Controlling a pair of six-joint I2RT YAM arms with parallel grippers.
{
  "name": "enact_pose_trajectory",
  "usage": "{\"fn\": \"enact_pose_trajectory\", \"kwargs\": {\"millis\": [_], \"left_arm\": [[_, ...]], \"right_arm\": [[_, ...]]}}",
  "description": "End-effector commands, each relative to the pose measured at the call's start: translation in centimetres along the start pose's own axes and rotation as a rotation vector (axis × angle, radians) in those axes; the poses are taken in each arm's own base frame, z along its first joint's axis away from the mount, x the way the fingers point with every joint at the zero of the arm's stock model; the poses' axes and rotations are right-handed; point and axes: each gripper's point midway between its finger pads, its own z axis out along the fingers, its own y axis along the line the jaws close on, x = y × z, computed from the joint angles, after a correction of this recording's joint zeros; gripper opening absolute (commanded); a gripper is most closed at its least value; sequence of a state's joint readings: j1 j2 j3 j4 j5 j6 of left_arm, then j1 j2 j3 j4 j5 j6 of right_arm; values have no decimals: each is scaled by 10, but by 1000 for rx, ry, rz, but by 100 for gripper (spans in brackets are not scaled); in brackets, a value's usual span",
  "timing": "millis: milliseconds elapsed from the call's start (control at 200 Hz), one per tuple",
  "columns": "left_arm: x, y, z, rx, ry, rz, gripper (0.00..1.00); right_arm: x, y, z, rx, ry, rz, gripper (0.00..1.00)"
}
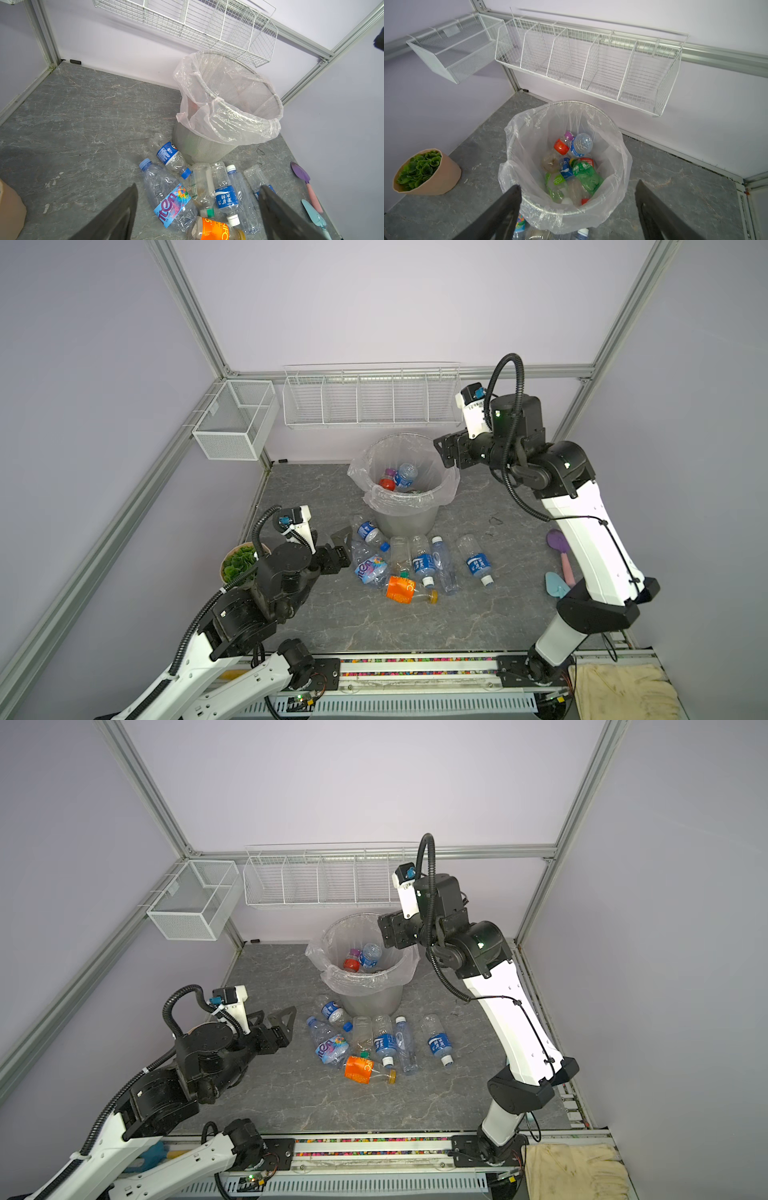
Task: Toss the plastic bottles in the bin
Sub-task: 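Lower the right gripper to the blue-labelled bottle lying beside the pile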
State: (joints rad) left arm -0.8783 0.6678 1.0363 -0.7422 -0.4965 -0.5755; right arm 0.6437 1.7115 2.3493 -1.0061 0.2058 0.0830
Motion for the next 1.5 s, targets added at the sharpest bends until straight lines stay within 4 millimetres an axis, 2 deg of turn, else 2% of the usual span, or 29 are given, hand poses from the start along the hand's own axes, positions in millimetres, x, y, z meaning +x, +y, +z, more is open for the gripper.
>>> {"fn": "enact_pose_trajectory", "kwargs": {"millis": [0,140,375,575,830,880,920,1279,1499], "left_arm": [[-2,-1,-4,8,1,-21,90],[0,-1,-3,7,1,-20,90],[-1,-1,-3,8,0,-19,90],[-2,-2,-3,9,0,-17,90],[-3,-4,-2,13,2,-22,90],[-2,-4,-2,14,3,-22,90],[-2,-4,-2,16,4,-23,90],[1,-4,1,11,11,-25,90],[2,-2,0,6,11,-26,90]], "right_arm": [[11,-15,-8,72,43,10,88],[25,-35,-16,167,82,6,88],[59,-51,-19,206,106,32,88],[100,-69,-13,187,194,150,88],[164,-85,-3,183,335,272,88],[175,-87,-1,182,362,289,88],[176,-89,3,178,348,302,88],[249,-87,24,166,509,376,92],[279,-84,32,160,575,401,95]]}}
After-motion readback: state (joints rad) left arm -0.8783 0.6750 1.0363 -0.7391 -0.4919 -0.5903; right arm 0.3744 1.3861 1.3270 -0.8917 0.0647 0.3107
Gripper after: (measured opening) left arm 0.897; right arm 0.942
